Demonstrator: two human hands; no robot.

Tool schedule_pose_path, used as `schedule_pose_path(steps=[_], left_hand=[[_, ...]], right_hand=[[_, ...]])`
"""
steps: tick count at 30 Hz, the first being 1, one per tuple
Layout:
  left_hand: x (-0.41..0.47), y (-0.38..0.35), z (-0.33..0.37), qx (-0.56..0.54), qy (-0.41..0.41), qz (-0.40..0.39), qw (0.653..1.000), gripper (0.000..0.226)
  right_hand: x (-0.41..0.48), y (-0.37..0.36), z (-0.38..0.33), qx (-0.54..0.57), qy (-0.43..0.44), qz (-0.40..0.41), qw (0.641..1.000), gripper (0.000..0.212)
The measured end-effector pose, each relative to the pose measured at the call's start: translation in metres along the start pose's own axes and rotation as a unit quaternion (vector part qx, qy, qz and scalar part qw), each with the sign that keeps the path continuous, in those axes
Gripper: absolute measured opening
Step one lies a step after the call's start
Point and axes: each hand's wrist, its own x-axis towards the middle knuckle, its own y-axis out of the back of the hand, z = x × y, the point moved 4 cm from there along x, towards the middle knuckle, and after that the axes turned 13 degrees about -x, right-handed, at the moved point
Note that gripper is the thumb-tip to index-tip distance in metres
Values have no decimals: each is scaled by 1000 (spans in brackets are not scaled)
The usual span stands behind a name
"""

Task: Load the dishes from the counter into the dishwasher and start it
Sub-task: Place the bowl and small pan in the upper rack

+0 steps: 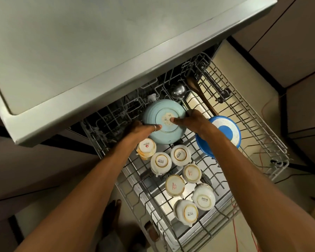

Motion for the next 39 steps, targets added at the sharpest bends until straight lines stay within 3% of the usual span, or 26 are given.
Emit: schedule_pose_path(steps=[3,8,10,13,16,21,28,31,35,39], left_hand=[[4,-1,0,2,4,-7,1000,97],[-2,-2,3,23,-16,-4,1000,85],[-9,2,5,83,-26,24,996,79],[-31,10,15,255,-98,141,952,69],[-62,4,23,315,-163,197,914,65],[-110,-34,17,333,-299,142,883,54],[-188,-105,-27,354,-481,48,801,33],[-211,-135,-55,378,-513,-30,770,30],[-225,-165,-81,412,-510,-113,746,38],[-227,-183,-99,468,-500,-156,712,37]], right_hand=[[0,1,-1,-20,8,3,1000,59],[-2,-1,-3,-50,10,28,998,62],[-5,0,-4,-70,11,43,997,68],[-19,5,-3,-58,19,105,993,65],[-39,4,1,-67,56,189,978,56],[-68,-5,12,-93,100,240,961,48],[-128,-1,70,-132,115,323,930,44],[-155,1,105,-157,106,367,911,40],[-183,-4,161,-201,18,396,896,45],[-201,-22,200,-147,-74,407,898,47]])
